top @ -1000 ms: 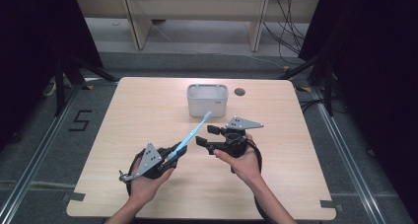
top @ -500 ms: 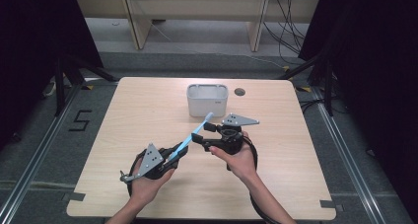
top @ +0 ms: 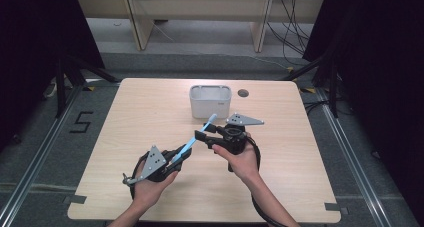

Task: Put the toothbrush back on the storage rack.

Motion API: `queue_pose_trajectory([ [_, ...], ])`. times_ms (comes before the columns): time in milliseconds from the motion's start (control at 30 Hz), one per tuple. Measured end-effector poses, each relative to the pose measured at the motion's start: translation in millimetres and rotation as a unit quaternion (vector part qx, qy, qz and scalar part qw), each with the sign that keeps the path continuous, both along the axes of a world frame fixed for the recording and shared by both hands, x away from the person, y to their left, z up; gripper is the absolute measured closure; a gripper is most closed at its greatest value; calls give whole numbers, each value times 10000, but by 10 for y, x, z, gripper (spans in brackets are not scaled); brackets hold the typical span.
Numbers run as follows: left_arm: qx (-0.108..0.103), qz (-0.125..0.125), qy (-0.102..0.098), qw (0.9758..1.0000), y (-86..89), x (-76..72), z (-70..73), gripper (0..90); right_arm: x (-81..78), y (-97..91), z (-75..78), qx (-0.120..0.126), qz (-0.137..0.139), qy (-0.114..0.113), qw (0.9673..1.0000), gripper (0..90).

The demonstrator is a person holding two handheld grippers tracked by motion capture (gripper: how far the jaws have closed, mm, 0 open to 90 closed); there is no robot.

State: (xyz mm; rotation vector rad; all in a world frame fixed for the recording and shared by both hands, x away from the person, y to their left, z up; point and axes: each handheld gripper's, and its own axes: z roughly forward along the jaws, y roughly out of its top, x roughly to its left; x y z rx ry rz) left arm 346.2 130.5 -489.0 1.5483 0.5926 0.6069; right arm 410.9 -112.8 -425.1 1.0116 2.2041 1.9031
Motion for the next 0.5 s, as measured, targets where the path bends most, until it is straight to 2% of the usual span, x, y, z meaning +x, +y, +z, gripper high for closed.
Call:
queue_pose_trajectory([
  [33,98,42,65,9999,6,-14,6,775,7,-5,-3,-14,-5,-14,10000,493],
  [100,103,32,103,9999,-5,-18,-1,775,19,-15,-7,33,-5,-70,10000,521],
  [133,110,26,108,9999,-10,-15,-5,775,6,-18,2,60,8,62,10000,540],
  [167,127,27,123,9998,-11,-13,-9,775,16,-27,0,39,-28,-39,10000,562],
  [200,134,29,135,9998,-14,-11,-14,775,22,-27,-7,105,-5,-36,9999,589],
  [233,161,27,150,9998,-15,-7,-18,775,7,-30,-3,123,-20,104,9999,622],
  [300,161,22,194,9997,-28,-2,-30,774,12,-44,0,137,-25,35,9999,690],
  [400,265,-32,313,9992,-52,15,-63,769,9,-55,8,368,94,171,9991,780],
  [467,410,-155,539,9976,-88,28,-92,730,-5,-52,32,504,192,209,9983,858],
  [500,480,-208,615,9967,-102,31,-101,702,-15,-45,47,430,126,129,9989,863],
])
